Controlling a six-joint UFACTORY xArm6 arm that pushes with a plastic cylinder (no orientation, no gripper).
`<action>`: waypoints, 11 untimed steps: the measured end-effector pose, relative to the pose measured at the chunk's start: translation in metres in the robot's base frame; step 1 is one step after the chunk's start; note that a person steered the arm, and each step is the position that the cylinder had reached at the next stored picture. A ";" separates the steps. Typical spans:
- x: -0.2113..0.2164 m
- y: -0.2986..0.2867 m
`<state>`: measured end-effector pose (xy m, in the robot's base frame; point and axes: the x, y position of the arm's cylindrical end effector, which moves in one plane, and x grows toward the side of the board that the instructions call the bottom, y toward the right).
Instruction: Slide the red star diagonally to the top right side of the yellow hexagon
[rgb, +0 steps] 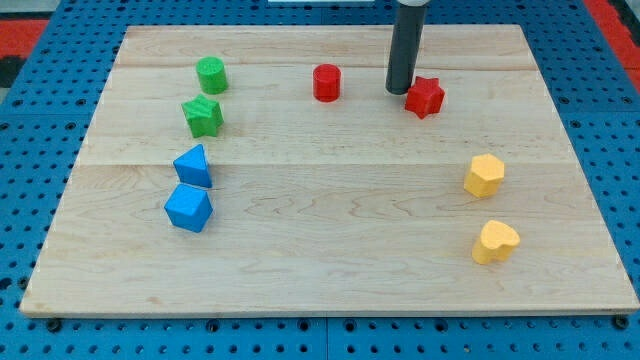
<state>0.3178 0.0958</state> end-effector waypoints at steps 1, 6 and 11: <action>-0.005 -0.003; 0.015 0.013; 0.117 -0.028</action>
